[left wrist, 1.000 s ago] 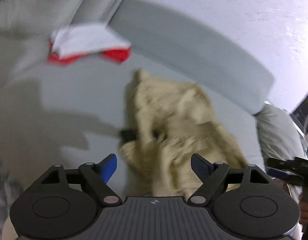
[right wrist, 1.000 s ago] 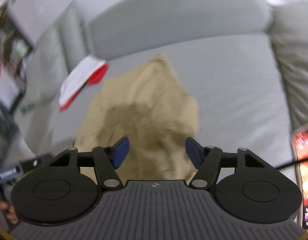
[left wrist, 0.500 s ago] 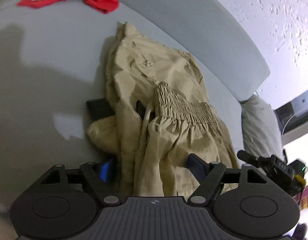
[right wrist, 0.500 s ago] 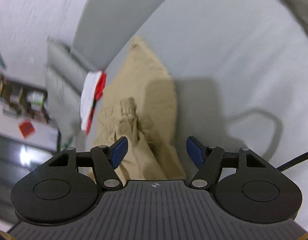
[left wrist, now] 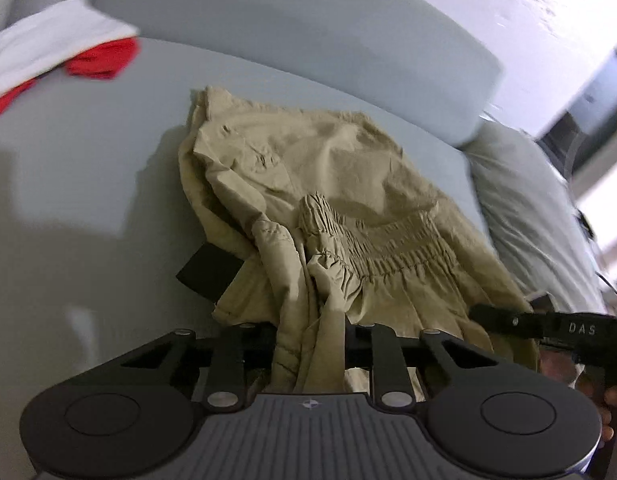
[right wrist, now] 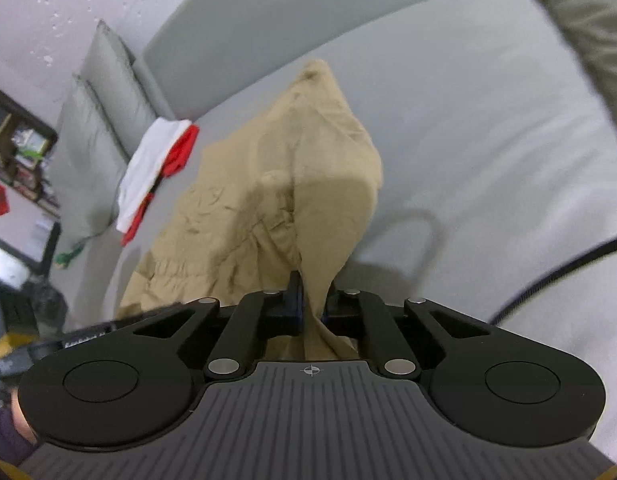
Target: Fold clothes
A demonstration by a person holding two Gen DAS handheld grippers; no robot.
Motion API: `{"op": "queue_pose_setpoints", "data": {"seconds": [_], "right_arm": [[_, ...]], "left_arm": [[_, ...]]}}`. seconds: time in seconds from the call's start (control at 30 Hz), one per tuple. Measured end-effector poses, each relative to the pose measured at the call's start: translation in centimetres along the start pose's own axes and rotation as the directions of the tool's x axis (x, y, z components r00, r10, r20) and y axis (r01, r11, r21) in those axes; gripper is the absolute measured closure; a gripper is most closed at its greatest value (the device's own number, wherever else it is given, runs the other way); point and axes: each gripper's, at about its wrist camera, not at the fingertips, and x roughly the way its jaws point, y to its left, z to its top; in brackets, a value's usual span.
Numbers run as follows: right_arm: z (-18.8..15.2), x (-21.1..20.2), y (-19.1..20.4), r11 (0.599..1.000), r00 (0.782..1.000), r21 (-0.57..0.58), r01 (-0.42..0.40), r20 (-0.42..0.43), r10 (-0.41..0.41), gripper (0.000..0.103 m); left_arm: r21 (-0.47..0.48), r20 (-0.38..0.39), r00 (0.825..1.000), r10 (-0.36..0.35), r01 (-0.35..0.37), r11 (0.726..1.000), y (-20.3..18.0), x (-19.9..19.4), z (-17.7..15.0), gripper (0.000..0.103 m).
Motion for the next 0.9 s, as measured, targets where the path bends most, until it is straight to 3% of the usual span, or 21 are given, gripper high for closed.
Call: {"op": "queue_pose_setpoints", "data": {"seconds": [0.13, 0.27, 0.3, 0.37, 0.5, 0.6, 0.67, 0.8, 0.9], "right_arm": [[-2.4, -4.3, -1.8, 0.991, 0.999, 0.132, 0.034, 0.01, -0.036, 0.096], [-4.8, -6.6, -3.2, 0.979, 0.999, 0.199, 0.043, -0.005, -0.043, 0.092], [-4.9, -6.4, -3.0, 0.981, 0.998, 0.184, 0.062, -0.012, -0.06, 0.086], [-5.0, -5.7, -2.0, 0.983, 0.992, 0.132, 0.125, -0.02, -0.123, 0.055], [-5.5, -6.4, 0.3, 0.981, 0.981, 0.026, 0.194, -0.014, -0.193, 0.049], [-6.4, -9.7, 1.9, 0.976, 0.977, -0.042, 0.212, 0.031, -0.211, 0.047], [-7.3, -12.5, 2.7, 0.978, 0.978, -0.064, 0.2, 0.068, -0.196, 0.04], [-9.1, -16.6, 3.4, 0.987, 0.985, -0.069, 0.148, 0.102, -0.141, 0.037], [-10.1, -18.3, 3.6, 0.986, 0.981, -0.066, 0.153, 0.134, -0.143, 0.037]], "left_arm": [[0.01, -0.07, 0.993, -0.093, 0.094, 0.996, -0.6, 0.6, -0.8, 0.081], [-0.015, -0.082, 0.995, -0.048, 0.047, 0.999, -0.4, 0.4, -1.8, 0.078], [-0.033, -0.081, 0.996, -0.039, 0.036, 0.999, -0.2, 0.3, -1.9, 0.075], [-0.002, -0.068, 0.997, 0.024, -0.024, 1.0, -0.8, -0.5, -2.1, 0.067], [0.13, -0.025, 0.989, 0.146, -0.141, 0.981, -3.8, -3.9, -2.8, 0.063], [0.156, 0.014, 0.994, 0.113, -0.114, 0.981, -4.7, -8.3, -4.2, 0.056], [0.158, 0.035, 0.996, 0.084, -0.089, 0.983, -5.5, -10.6, -4.9, 0.05], [0.18, 0.067, 0.995, 0.076, -0.087, 0.98, -7.3, -12.5, -6.1, 0.048], [0.199, 0.077, 0.994, 0.071, -0.085, 0.976, -8.3, -12.3, -6.7, 0.048]]}}
